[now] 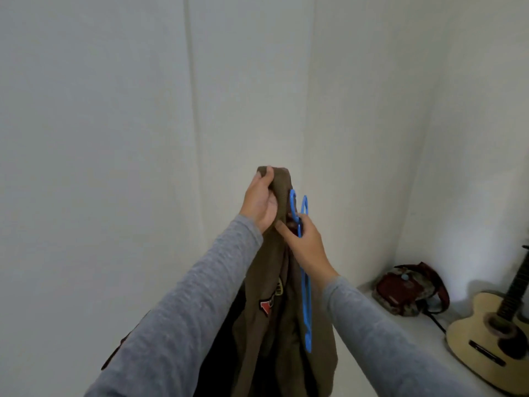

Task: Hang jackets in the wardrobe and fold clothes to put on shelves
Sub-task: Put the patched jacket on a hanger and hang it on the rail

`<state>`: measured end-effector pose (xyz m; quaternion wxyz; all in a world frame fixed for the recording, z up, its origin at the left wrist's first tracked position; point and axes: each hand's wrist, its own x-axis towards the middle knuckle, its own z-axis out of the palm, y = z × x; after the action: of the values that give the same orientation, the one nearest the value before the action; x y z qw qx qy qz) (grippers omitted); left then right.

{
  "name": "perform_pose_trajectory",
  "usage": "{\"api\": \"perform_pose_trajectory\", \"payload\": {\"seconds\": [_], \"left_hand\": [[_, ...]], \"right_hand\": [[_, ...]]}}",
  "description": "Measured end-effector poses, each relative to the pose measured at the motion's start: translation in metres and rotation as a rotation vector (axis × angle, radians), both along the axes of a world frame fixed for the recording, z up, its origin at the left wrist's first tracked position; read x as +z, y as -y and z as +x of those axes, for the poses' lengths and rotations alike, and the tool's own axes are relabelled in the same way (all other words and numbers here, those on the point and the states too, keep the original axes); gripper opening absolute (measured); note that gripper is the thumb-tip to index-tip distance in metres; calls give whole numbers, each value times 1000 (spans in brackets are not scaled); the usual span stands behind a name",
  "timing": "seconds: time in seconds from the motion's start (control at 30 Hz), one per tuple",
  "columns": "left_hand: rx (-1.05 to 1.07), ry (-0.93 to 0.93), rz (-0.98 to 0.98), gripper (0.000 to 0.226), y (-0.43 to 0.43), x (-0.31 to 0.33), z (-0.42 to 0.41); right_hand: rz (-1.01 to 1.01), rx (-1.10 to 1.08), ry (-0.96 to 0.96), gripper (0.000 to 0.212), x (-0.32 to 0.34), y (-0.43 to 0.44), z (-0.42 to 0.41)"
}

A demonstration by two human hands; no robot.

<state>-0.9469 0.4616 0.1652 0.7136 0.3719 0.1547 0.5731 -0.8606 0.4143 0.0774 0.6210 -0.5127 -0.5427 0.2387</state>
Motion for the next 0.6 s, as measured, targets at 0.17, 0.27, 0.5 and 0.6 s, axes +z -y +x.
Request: {"api": "perform_pose_trajectory", "payload": {"seconds": [0.17, 0.27, 0.5, 0.6], "left_hand": [[56, -1, 118, 11, 1, 47, -7], [66, -94, 225, 11, 6, 66, -14], [410, -438, 229, 19, -10, 51, -34], [662, -717, 378, 12, -13, 16, -36]], "right_hand": [[71, 45, 61, 30, 26, 0, -19], [101, -85, 41, 10, 45, -3, -23], [108, -304, -35, 8, 85, -7, 2], [115, -272, -31, 12, 98, -5, 5]]}}
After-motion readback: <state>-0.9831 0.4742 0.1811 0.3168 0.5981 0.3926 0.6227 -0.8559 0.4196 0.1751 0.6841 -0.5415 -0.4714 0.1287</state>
